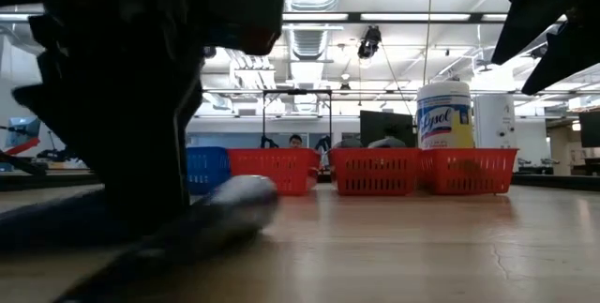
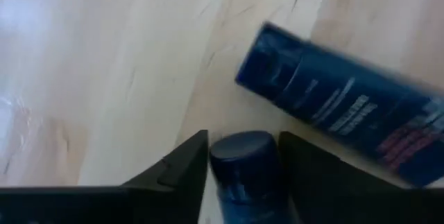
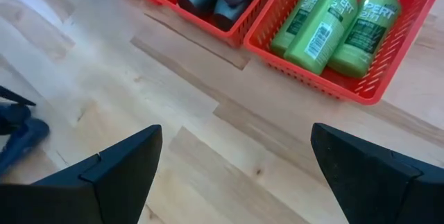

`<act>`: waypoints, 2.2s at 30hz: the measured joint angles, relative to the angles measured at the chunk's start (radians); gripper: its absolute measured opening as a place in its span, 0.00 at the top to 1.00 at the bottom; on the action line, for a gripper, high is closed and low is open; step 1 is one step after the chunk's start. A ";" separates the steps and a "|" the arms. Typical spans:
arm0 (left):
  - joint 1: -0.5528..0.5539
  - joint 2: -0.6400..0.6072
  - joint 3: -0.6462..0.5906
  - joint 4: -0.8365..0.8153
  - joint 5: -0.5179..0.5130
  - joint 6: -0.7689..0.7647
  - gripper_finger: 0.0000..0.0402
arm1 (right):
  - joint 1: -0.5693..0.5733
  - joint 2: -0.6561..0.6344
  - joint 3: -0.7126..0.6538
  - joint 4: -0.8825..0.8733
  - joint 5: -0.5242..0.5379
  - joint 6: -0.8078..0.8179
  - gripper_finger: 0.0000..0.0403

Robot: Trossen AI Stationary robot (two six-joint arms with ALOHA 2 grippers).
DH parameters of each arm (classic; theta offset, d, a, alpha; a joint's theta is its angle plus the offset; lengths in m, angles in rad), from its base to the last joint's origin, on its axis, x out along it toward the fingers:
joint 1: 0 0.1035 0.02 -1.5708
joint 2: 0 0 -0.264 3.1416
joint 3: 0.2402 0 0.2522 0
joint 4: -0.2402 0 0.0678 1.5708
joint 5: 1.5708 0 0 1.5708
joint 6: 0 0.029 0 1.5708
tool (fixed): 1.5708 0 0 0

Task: Pick & Place Travel size toiletries
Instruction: Put the blue shave cream into the left red bin

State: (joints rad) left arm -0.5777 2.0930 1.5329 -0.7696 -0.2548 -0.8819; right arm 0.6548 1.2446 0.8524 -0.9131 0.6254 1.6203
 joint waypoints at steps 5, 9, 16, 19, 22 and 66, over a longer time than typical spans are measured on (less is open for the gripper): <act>0.021 -0.006 -0.006 0.002 0.028 0.079 0.68 | 0.000 0.000 -0.001 -0.008 0.002 0.000 0.09; 0.061 -0.031 -0.012 -0.019 0.028 0.153 0.68 | 0.000 0.000 -0.002 -0.043 0.003 0.032 0.09; 0.184 -0.166 -0.017 -0.053 0.006 0.235 0.68 | 0.000 0.000 -0.003 -0.097 0.010 0.099 0.09; 0.271 -0.256 -0.018 -0.037 -0.067 0.185 0.68 | 0.000 0.000 -0.003 -0.103 0.032 0.125 0.09; 0.374 -0.344 -0.026 -0.001 -0.146 0.118 0.68 | 0.000 0.000 -0.003 -0.105 0.058 0.147 0.09; 0.252 -0.423 -0.195 0.045 -0.134 -0.416 0.24 | 0.000 0.001 -0.008 -0.131 0.046 0.234 0.09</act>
State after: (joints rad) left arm -0.3259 1.6696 1.3380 -0.7249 -0.3891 -1.2984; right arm 0.6544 1.2453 0.8448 -1.0439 0.6712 1.8540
